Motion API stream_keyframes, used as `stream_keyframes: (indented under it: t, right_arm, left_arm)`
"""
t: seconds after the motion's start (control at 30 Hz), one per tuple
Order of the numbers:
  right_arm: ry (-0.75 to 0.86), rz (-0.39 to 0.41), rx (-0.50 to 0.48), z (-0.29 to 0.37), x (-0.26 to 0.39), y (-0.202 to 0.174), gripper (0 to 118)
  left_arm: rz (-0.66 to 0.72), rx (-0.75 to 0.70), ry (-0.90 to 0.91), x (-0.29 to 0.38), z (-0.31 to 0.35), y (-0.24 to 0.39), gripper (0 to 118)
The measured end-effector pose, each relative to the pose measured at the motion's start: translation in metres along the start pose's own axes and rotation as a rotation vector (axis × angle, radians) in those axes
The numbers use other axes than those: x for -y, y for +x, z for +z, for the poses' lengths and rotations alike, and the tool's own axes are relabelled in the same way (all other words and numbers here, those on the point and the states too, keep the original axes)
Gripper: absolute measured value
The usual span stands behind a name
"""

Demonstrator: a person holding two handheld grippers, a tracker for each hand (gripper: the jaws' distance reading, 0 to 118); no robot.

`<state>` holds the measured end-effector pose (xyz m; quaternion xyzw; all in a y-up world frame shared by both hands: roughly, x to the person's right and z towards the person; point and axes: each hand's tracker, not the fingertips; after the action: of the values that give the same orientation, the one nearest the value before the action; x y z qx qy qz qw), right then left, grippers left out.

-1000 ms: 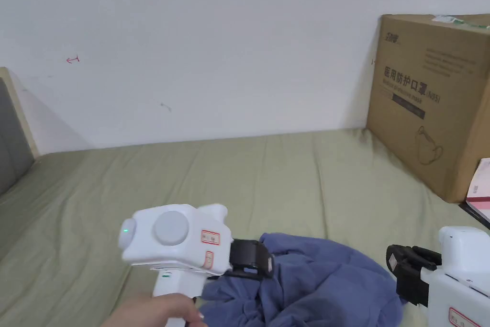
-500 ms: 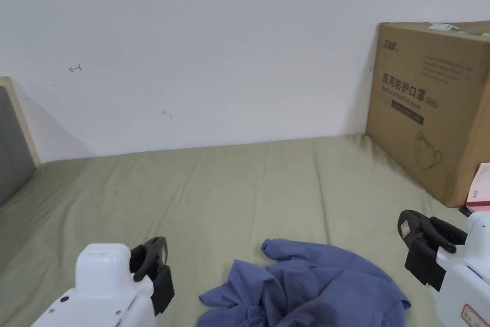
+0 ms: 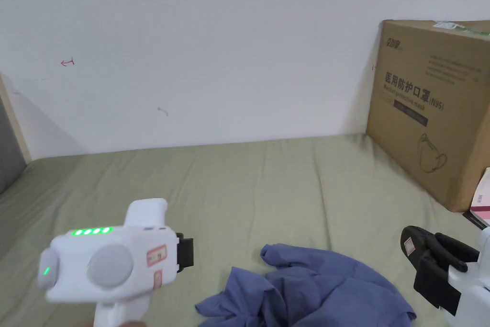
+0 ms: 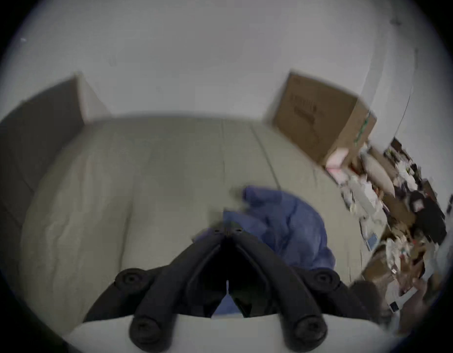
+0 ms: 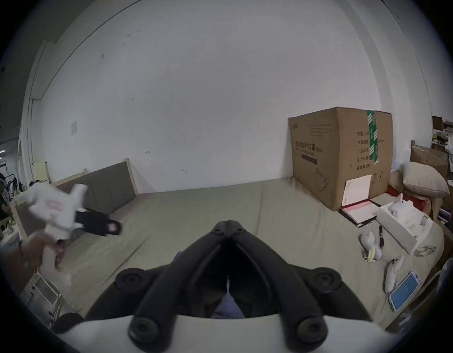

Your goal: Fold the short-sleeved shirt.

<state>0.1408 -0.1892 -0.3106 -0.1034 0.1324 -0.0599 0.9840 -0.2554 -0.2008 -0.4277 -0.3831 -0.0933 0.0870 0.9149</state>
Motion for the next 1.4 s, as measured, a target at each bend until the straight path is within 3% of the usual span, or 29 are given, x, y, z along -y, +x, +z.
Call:
stream_keyframes:
  t: [0.13,0.17,0.23,0.27,0.3,0.57,0.6,0.63,0.67,0.73,0.77,0.87,0.97,1.03,1.07,1.13,1.17,1.27,1.4]
  right_arm:
    - [-0.041,0.005,-0.001,-0.022,0.004,0.005,0]
    - [-0.052,0.000,-0.003,-0.026,0.006,0.007,0]
    - [-0.082,-0.012,-0.002,-0.036,0.012,0.013,0]
    - [-0.100,-0.014,0.003,-0.039,0.014,0.015,0]
    - [-0.119,-0.014,0.011,-0.042,0.017,0.018,0]
    - [-0.231,-0.078,0.034,-0.053,0.036,0.039,0]
    - [-0.243,-0.075,0.042,-0.055,0.039,0.041,0]
    - [-0.253,-0.073,0.046,-0.056,0.040,0.042,0]
    - [-0.260,-0.074,0.046,-0.058,0.041,0.044,0]
    - [-0.273,-0.078,0.049,-0.062,0.043,0.046,0]
    - [-0.283,-0.079,0.051,-0.066,0.045,0.048,0]
    - [-0.312,-0.090,0.037,-0.084,0.047,0.055,0]
    - [-0.374,-0.120,-0.040,-0.123,0.041,0.072,0]
    - [-0.436,-0.193,-0.097,-0.158,0.039,0.088,0]
    - [-0.481,-0.236,-0.096,-0.180,0.039,0.097,8]
    - [-0.626,-0.238,-0.009,-0.227,0.044,0.111,94]
    - [-0.682,-0.236,0.007,-0.249,0.052,0.117,113]
    - [-0.773,-0.249,0.059,-0.299,0.074,0.134,114]
    - [-0.976,-0.148,0.170,-0.343,0.111,0.151,109]
  left_arm:
    - [-0.005,-0.006,-0.254,-0.020,-0.101,-0.017,0]
    - [0.014,0.000,-0.297,-0.021,-0.122,-0.021,9]
    - [0.052,0.013,-0.381,-0.017,-0.165,-0.028,81]
    - [0.068,0.008,-0.422,-0.008,-0.179,-0.026,104]
    - [0.060,0.003,-0.446,-0.003,-0.196,-0.026,111]
    - [0.055,-0.028,-0.414,0.040,-0.253,-0.006,109]
    - [0.019,-0.032,-0.374,0.042,-0.246,-0.003,98]
    - [0.016,-0.035,-0.329,0.044,-0.239,-0.001,77]
    - [0.014,-0.060,-0.299,0.046,-0.231,-0.001,41]
    - [-0.022,-0.100,-0.231,0.045,-0.212,0.000,11]
    - [0.000,-0.055,-0.208,0.045,-0.203,-0.002,4]
    - [0.085,0.091,-0.123,0.048,-0.162,-0.011,4]
    - [0.009,0.050,0.049,0.050,-0.109,-0.011,4]
    - [-0.008,0.057,0.136,0.054,-0.077,-0.013,4]
    - [-0.012,0.046,0.160,0.056,-0.065,-0.012,4]
    - [0.002,0.028,0.193,0.060,-0.044,-0.014,4]
    - [0.016,0.043,0.201,0.063,-0.036,-0.017,4]
    - [0.030,0.054,0.203,0.066,-0.026,-0.019,4]
    - [0.019,0.041,0.195,0.072,-0.022,-0.020,4]
